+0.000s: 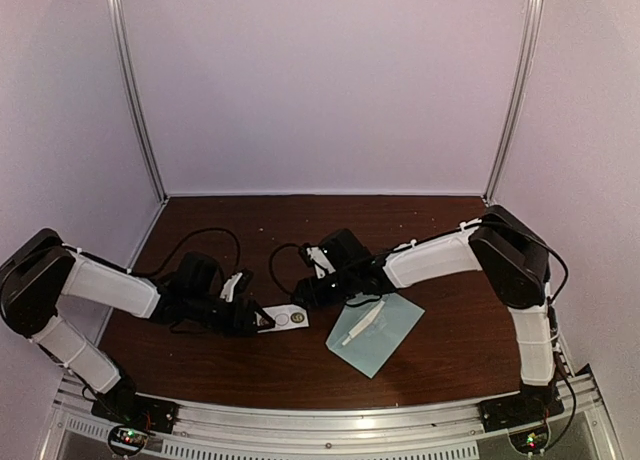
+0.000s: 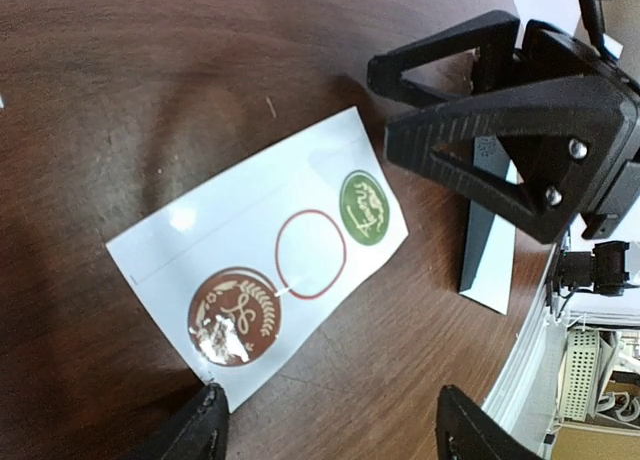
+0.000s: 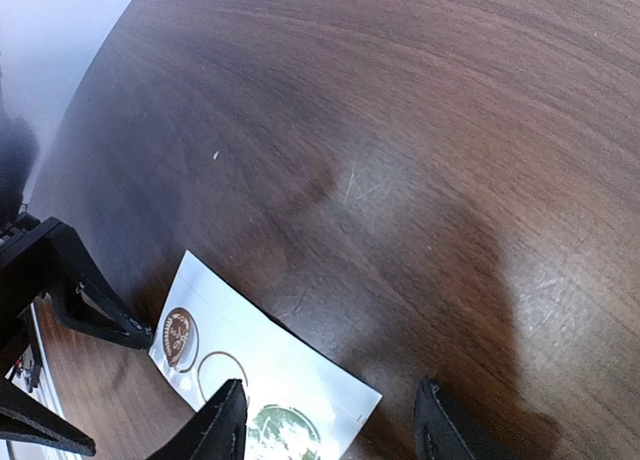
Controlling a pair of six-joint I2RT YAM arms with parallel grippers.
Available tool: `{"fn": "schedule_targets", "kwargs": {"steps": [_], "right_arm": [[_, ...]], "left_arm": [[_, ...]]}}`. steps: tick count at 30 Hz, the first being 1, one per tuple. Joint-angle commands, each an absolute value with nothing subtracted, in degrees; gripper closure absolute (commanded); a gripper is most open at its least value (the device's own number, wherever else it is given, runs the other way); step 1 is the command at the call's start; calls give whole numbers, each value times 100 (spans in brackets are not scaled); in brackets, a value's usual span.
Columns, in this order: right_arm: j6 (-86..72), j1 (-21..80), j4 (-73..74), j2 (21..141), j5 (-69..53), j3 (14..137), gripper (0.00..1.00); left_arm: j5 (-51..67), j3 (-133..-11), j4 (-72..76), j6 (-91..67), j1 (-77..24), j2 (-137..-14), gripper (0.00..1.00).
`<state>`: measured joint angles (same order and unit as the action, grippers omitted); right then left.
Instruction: Place the letter into the envelope and seal it
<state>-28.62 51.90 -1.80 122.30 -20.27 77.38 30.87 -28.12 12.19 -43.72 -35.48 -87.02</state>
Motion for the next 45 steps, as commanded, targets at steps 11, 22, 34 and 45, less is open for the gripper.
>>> {"fn": "schedule_targets", "kwargs": {"steps": [11,22,34,45], "right_arm": [[-2636,5245,578,11507,-2162,8025,44],[-3418,5598,382,11926,-2649,8177,52],[-3763,5656,95,12603,-2894,8604,58],[-3888,5657,61,13000,-2999,8848,66]], "left_arm": [[2184,-3111,263,-4297,-3307,-8132,38],[2241,-3240,587,-4277,-3270,-8594,60],[2232,-3295,684,-4186,-3270,-8900,74],[2227,-3322,744,-4146,-3270,-9102,89]]}}
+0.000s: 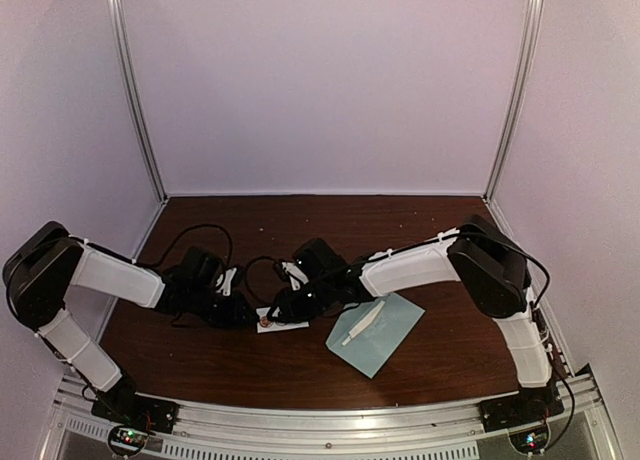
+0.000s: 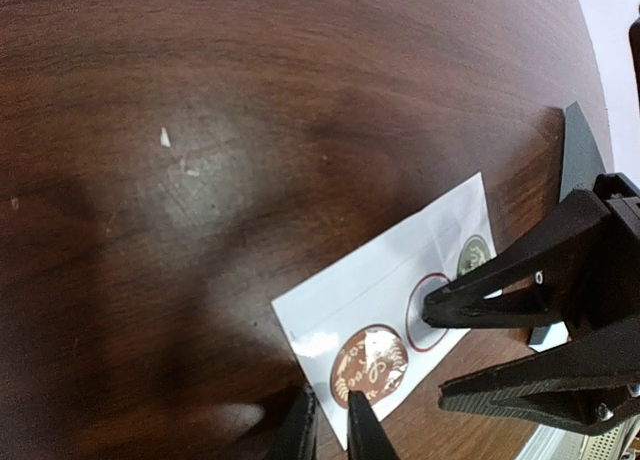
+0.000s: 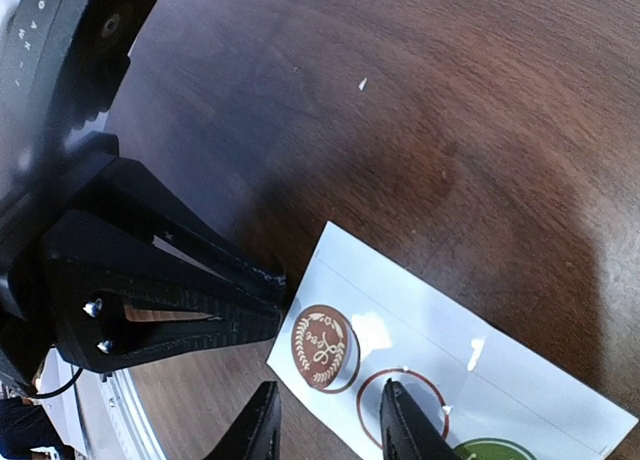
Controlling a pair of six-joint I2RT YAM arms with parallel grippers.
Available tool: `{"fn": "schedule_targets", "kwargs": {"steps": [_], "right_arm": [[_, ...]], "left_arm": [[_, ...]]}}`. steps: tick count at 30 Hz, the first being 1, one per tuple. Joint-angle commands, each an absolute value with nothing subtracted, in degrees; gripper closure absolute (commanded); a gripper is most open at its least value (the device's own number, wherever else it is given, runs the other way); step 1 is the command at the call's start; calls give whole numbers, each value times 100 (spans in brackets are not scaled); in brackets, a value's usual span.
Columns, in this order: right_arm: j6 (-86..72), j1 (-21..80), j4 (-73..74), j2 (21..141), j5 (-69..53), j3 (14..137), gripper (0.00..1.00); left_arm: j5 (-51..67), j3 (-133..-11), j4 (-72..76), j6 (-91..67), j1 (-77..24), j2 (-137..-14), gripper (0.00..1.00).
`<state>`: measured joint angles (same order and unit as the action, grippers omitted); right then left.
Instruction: Place the letter into the envelope and seal it
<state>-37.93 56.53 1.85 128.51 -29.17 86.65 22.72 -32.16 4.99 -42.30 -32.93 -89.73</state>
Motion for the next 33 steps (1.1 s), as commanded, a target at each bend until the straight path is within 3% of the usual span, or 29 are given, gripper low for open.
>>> {"fn": "schedule_targets", "kwargs": {"steps": [1,20,33], "right_arm": [[-3897,5660,61,13032,-2997,8863,66],[-4006,5660,13,13209,-3136,8960,81],[-4066,5687,18,13268,-3208,8964,84]], "left_arm": [[2239,-3328,750,-4140,-3270,-9126,90],[2250,-3305,794,-4129,-3270,-9220,96],[2267,-3313,814,-4130,-3270,-9256,97]]}}
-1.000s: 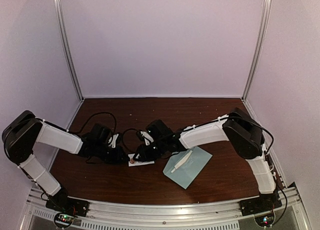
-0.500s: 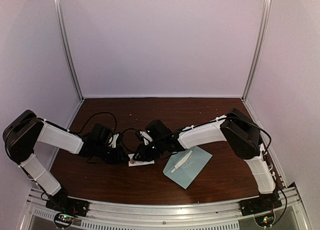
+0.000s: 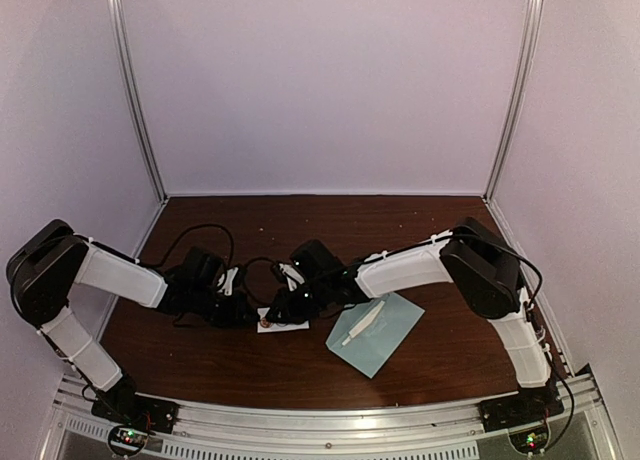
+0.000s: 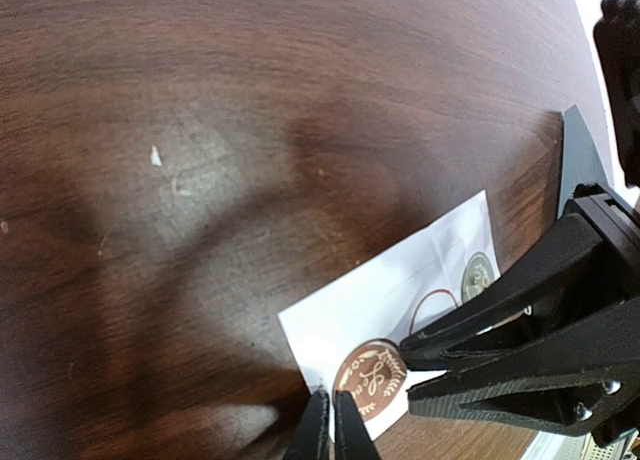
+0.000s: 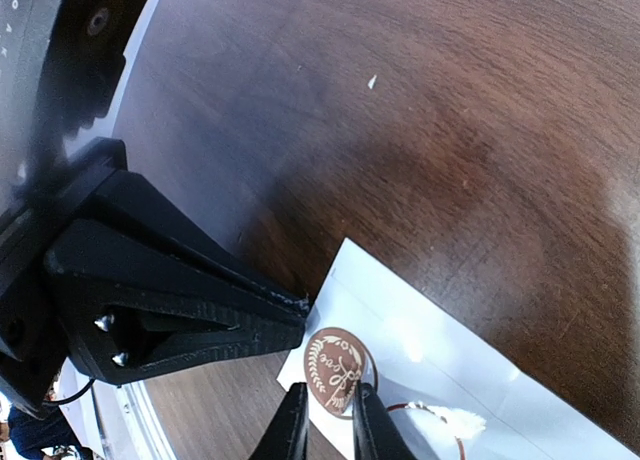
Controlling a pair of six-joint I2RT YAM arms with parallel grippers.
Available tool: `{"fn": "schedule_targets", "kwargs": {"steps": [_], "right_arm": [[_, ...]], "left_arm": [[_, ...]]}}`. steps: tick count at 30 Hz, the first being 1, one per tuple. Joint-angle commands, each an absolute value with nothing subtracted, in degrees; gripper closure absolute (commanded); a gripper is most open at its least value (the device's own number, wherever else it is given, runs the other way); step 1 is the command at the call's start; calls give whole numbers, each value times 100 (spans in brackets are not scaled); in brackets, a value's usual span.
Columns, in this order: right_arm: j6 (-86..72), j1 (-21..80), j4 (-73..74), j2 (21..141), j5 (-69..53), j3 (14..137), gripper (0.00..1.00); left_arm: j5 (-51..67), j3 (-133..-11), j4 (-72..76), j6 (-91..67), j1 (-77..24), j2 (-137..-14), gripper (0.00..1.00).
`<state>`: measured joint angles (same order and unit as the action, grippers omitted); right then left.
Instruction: Place the letter into the envelope and seal it
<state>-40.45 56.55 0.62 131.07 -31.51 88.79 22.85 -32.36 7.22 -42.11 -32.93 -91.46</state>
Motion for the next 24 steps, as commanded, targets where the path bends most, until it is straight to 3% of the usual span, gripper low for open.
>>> {"fn": "schedule_targets", "kwargs": {"steps": [1,12,24], "right_arm": [[-4077,5687,18,13285,-3208,8971,84],[-4118,5704,16,13386,-3186,9032,84],[-3771,5817,943,13460,-2050,9378,82]], "left_arm": [[2272,-3313,817,-4131,-3270,-9254,97],[2306,-3305,853,-4154,-3270,-9274,98],[2316,-3301,849,-4161,-3270,-9232,98]]}}
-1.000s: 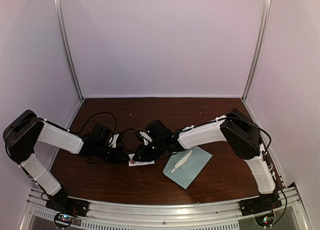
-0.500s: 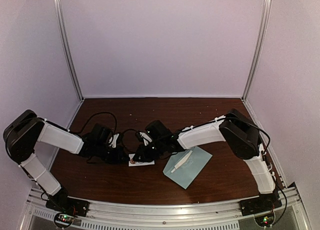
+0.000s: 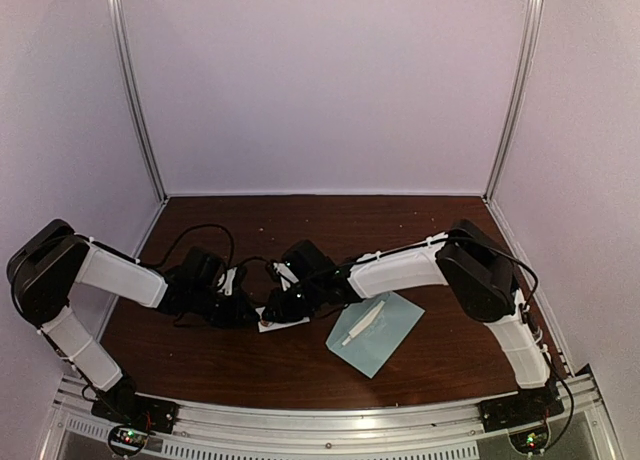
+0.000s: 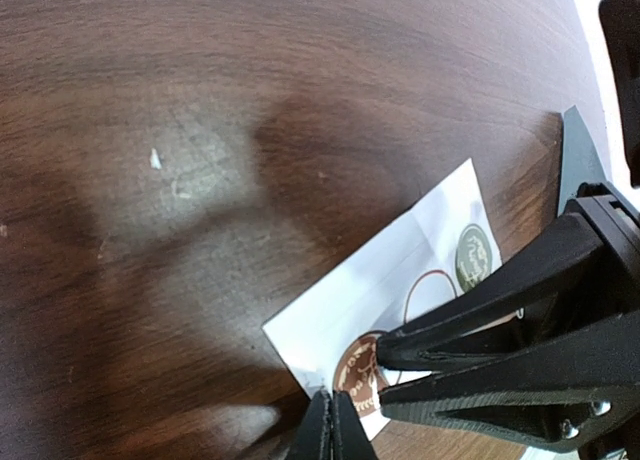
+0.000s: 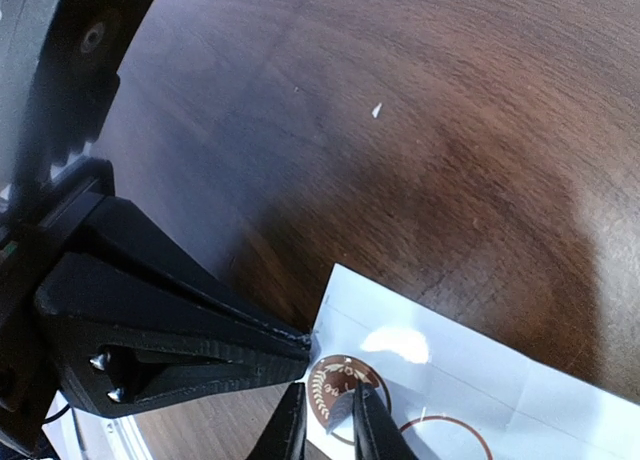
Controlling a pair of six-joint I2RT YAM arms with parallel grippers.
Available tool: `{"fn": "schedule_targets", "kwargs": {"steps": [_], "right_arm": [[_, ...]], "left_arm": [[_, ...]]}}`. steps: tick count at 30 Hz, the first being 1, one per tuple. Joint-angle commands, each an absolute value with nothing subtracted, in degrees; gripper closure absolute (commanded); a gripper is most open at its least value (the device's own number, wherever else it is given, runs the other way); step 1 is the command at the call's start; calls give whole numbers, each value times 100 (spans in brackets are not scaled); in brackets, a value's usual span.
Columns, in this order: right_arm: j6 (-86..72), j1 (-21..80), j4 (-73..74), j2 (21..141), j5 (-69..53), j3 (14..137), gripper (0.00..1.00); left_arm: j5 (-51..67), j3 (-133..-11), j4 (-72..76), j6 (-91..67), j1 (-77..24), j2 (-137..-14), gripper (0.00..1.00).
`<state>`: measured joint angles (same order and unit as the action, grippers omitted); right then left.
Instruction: Place the letter into the envelope and seal it
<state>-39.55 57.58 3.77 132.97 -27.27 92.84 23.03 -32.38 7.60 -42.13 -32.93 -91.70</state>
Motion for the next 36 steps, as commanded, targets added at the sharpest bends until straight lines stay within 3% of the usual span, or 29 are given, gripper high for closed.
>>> {"fn": "schedule_targets", "kwargs": {"steps": [1,22,32,36], "right_arm": [[-3751,5823,995,13442,-1961,9379,81],[-3502,5907,1496,13189,-895,9416,80],[-3511,5928,1437,13370,-1050,9559,86],[-3524,5928,1404,13428,-1032,9598,95]], "left_arm": [[2304,-3299,847,-4165,-3270,-9230,98],[2312,-3296,857,-4177,-3270,-9219,98],[2300,-3296,869,-4190,-3270,-9208,98],[2298,-3296,891,-4188,-3270,-9212,98]]}}
